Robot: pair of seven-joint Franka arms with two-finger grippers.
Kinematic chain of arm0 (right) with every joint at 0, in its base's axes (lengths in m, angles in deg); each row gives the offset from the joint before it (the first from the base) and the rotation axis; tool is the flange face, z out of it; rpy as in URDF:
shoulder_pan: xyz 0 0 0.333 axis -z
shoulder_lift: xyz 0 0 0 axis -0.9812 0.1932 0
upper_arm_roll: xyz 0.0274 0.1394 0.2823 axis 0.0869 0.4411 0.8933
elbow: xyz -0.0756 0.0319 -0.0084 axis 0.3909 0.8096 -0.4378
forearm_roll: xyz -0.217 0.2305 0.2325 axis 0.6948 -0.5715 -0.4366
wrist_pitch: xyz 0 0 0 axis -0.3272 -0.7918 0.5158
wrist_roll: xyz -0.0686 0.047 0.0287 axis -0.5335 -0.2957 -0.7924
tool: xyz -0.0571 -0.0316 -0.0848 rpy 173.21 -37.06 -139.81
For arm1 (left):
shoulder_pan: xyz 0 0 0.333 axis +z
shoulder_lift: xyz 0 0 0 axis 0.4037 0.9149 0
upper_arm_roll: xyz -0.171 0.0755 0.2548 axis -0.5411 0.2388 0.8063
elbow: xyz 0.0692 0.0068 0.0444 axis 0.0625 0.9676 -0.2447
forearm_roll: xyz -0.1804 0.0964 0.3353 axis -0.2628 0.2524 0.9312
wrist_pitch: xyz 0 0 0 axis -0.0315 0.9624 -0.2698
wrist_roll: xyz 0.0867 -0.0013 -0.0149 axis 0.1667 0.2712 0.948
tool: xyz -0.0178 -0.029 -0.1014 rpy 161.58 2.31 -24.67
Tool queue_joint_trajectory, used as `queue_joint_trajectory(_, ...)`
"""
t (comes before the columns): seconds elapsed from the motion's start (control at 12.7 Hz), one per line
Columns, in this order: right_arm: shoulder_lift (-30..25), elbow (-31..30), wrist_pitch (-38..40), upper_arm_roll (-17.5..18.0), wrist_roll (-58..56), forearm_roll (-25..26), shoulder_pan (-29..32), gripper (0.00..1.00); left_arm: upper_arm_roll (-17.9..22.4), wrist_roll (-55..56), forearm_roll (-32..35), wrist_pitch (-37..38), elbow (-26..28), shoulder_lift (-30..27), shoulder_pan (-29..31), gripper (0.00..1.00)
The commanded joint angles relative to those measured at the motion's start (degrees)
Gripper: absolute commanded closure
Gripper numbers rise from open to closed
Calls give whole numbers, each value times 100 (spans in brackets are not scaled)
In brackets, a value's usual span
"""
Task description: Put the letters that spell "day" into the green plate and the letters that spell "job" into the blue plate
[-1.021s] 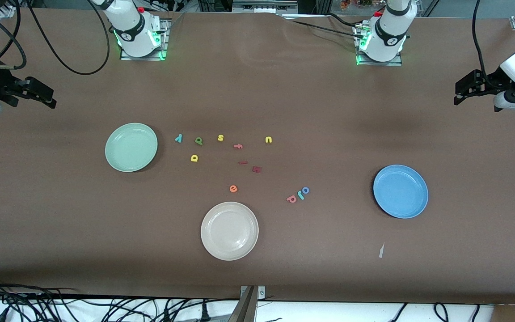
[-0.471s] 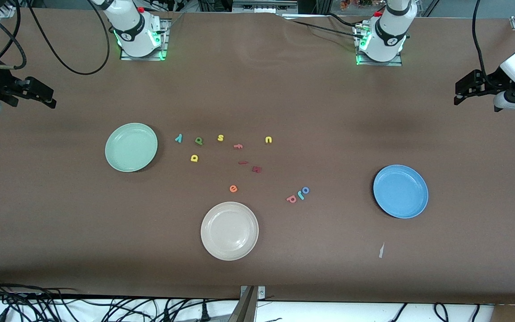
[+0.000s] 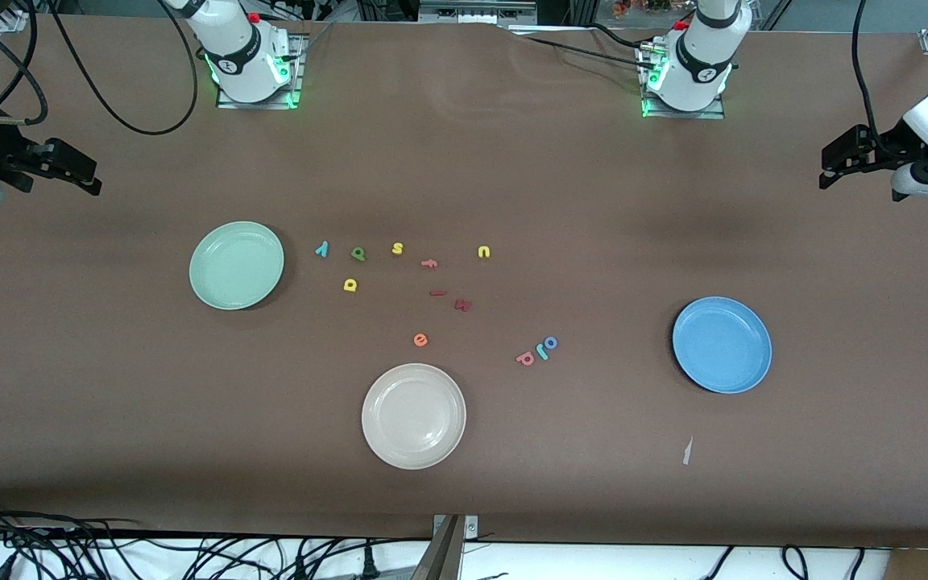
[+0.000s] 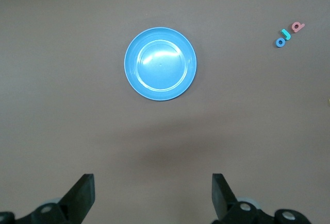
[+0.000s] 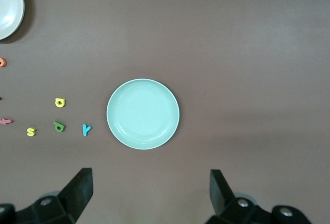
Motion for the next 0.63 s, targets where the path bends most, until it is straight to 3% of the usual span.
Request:
queue_joint_trajectory(0.0,-20,36,59,45,-19,45,45,0,-7,31,-168,142,-186,95,25,0)
queue_joint_trajectory(0.55,-20,19,15,62,25,10,36,0,-7,22,-168,142,-186,104,34,0)
